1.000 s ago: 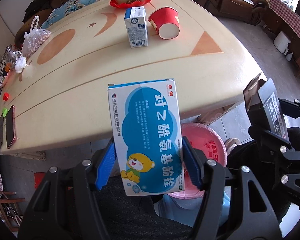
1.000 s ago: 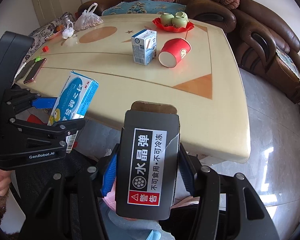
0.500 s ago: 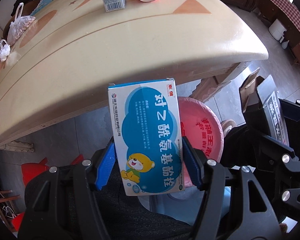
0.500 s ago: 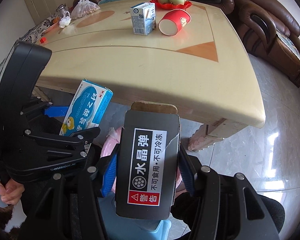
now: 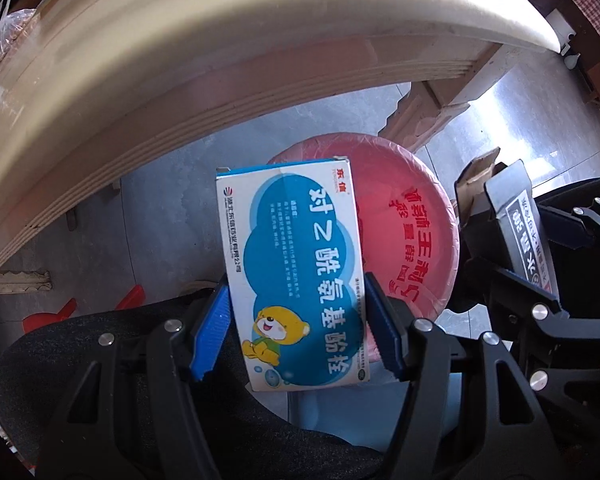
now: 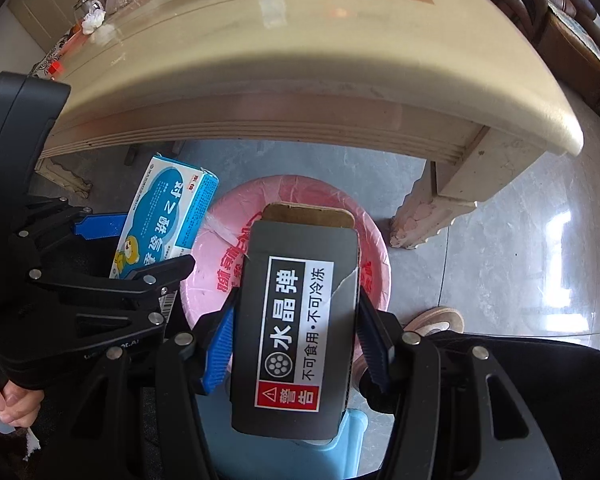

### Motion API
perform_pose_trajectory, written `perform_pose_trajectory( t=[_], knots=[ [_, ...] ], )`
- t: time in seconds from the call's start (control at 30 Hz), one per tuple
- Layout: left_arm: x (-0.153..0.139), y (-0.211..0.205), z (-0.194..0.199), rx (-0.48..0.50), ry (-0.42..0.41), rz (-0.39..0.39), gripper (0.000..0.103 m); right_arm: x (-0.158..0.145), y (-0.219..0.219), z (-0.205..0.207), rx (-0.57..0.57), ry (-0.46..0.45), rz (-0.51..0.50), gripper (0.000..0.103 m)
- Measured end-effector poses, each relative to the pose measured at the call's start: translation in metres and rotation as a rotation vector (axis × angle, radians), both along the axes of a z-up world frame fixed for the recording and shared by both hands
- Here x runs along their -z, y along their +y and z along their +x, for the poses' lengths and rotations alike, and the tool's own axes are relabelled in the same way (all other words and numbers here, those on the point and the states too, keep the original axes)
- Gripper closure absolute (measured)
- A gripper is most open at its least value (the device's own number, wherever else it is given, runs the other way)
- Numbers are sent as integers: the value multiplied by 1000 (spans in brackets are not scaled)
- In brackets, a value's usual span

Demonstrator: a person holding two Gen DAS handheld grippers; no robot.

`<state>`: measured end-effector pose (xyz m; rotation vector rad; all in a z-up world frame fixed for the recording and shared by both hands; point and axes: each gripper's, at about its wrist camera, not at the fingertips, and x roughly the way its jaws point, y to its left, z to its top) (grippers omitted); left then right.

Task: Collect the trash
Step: 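Carry the medicine box in the left tool while the right tool carries the black box to the bin, then open the left tool over the bin while the right tool releases the black box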

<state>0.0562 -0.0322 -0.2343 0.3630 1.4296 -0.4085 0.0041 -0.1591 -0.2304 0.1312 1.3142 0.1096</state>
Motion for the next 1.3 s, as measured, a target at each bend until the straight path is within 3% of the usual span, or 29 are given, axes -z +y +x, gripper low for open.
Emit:
perform_pose_trajectory(
  t=[0.3, 0.5, 0.7, 1.03, 1.13, 1.3],
  knots=[
    [54, 0, 10, -3, 108, 32, 41, 52, -13, 11, 39, 91, 5, 49],
    [87, 7, 23, -52, 269, -51, 41, 90, -19, 20, 39, 161, 19, 49],
    [115, 11, 32, -92, 370, -86, 41, 117, -18, 27, 38, 218, 37, 49],
    [125, 10, 38, -109, 383, -43, 40, 131, -15, 34, 32, 265, 80, 48],
    [130, 10, 39, -111, 383, -20, 39, 132, -16, 34, 40, 270, 76, 39],
    [129, 12, 40, -124, 370, -14, 34, 131, -15, 34, 39, 266, 72, 37]
  ],
)
